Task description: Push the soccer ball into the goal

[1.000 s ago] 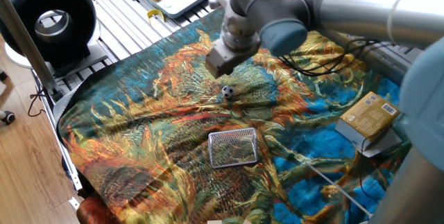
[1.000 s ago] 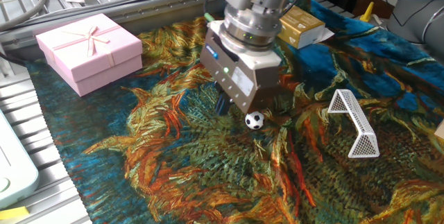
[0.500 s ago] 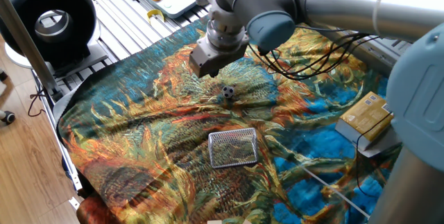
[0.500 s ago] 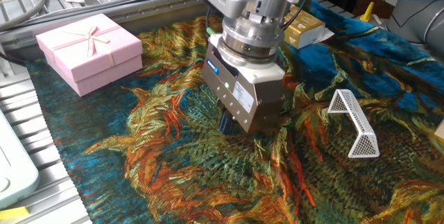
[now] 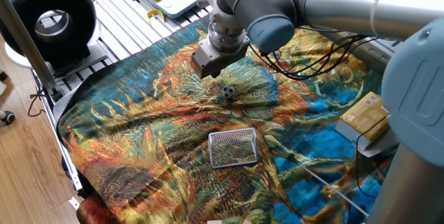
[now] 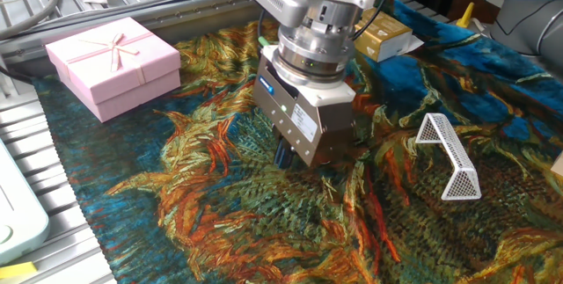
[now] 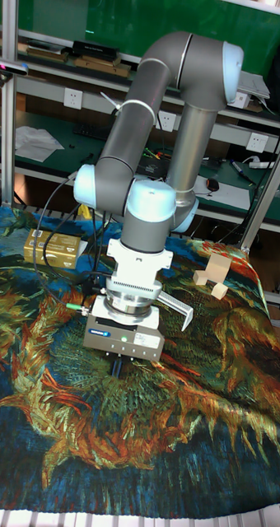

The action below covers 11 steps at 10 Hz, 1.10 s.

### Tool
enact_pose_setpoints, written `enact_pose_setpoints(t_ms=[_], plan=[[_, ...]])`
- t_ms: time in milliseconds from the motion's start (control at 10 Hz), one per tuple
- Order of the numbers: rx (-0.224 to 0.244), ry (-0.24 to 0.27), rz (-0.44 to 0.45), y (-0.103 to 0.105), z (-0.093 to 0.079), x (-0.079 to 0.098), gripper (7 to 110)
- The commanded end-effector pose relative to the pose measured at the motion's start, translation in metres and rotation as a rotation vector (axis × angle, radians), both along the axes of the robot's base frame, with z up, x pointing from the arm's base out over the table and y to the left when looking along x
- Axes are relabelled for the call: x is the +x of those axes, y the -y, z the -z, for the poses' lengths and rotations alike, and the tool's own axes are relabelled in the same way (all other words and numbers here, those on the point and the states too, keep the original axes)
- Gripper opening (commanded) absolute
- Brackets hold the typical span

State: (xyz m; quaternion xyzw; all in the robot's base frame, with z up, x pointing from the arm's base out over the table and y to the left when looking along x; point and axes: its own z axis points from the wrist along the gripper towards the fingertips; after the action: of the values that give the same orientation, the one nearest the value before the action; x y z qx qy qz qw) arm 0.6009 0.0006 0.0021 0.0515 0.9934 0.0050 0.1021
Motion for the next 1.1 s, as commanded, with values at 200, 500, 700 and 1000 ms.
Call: enact_pose_setpoints(t_ms=[200, 500, 700, 1000], plan=[[0.058, -0.020, 0.053, -0.007, 0.003, -0.018, 7], [0.071, -0.029, 0.077, -0.010, 0.003, -0.033, 7], [0.080, -0.035, 0.103, -0.015, 0.001, -0.040, 7], [0.094, -0.037, 0.136, -0.023, -0.002, -0.050, 7]])
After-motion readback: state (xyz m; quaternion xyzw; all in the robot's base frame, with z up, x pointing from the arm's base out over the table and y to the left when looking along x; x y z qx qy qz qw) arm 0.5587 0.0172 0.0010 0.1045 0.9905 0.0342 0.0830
